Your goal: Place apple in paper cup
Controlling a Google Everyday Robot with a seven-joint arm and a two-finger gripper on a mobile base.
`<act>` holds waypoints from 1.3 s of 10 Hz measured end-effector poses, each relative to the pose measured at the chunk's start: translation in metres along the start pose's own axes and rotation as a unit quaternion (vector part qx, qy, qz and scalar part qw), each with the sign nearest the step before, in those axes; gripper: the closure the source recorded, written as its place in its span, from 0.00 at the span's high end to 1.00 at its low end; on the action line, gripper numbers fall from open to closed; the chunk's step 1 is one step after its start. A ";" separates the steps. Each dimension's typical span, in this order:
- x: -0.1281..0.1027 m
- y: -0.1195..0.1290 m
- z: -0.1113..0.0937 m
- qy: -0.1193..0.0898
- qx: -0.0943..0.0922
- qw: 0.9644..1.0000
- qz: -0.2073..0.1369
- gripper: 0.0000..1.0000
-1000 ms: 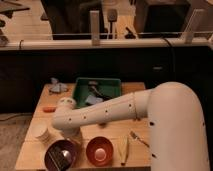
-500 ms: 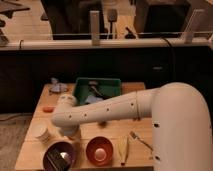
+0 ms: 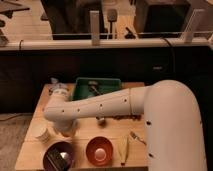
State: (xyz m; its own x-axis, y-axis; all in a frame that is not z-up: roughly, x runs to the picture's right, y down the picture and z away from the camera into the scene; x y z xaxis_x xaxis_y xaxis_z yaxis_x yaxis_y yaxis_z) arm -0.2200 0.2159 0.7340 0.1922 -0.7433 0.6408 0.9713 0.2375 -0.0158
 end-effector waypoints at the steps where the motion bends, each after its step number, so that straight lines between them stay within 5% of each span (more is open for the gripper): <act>1: 0.000 -0.005 -0.001 -0.001 0.002 1.000 -0.006 0.01; 8: -0.004 -0.042 -0.028 -0.015 0.060 0.996 -0.062 0.00; 13: -0.012 -0.079 -0.056 -0.021 0.113 0.986 -0.120 0.00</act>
State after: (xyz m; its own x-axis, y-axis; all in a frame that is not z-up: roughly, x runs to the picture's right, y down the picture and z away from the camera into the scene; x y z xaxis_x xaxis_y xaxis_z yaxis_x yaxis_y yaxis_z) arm -0.2909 0.1712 0.6847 -0.0494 -0.7702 0.6359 0.9309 0.1951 0.3087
